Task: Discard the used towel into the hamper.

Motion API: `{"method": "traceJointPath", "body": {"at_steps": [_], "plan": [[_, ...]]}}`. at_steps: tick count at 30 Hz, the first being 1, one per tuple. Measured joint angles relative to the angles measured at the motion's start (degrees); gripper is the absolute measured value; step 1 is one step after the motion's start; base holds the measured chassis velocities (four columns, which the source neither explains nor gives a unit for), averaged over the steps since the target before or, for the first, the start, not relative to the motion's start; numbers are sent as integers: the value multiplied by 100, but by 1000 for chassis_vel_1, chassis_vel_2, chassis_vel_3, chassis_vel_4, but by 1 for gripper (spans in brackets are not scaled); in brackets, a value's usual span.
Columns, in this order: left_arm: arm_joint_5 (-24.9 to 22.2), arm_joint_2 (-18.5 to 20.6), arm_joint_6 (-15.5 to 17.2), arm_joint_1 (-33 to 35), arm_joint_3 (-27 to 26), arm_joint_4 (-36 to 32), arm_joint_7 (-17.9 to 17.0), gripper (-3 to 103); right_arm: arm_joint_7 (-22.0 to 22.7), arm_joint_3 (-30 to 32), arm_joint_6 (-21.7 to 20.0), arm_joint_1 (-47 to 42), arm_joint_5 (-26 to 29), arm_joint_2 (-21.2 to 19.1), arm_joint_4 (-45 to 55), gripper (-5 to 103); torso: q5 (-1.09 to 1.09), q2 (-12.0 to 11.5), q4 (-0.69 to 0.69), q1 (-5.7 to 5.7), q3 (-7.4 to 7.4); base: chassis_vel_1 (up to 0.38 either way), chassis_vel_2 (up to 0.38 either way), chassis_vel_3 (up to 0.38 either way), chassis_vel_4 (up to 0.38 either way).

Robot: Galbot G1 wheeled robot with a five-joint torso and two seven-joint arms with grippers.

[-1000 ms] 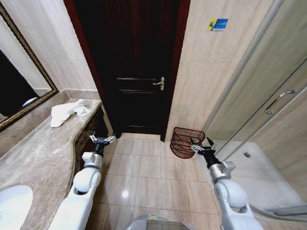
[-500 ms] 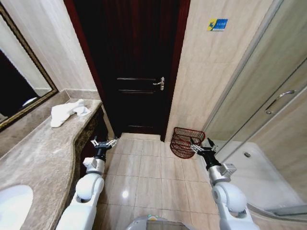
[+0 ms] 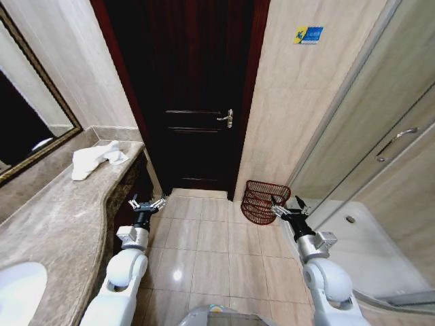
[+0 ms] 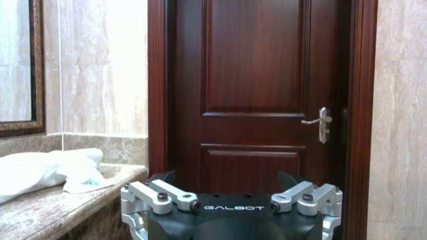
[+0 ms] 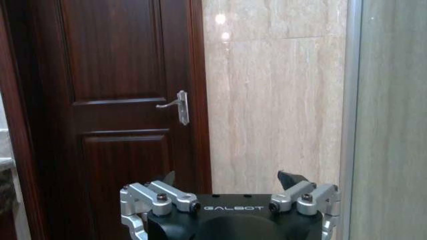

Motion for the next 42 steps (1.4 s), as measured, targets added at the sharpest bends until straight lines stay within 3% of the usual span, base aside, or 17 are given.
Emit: {"method": "traceJointPath", "body": {"at_steps": [9, 23, 42], "plan": [[3, 3, 2, -1, -1, 0, 2, 100, 0, 0, 1, 1, 0, -2, -4, 100, 0, 0, 0, 0, 0, 0, 0, 0, 0], [-470, 129, -95, 107, -62, -285, 135, 100, -39, 40, -105, -190, 95, 87, 372, 100, -1, 0, -1, 0, 0, 0, 0, 0, 0], [-289, 205, -15, 135, -73, -360, 115, 100, -29, 104, -78, -182, 7, 44, 288, 100, 0, 0, 0, 0, 0, 0, 0, 0, 0]]}}
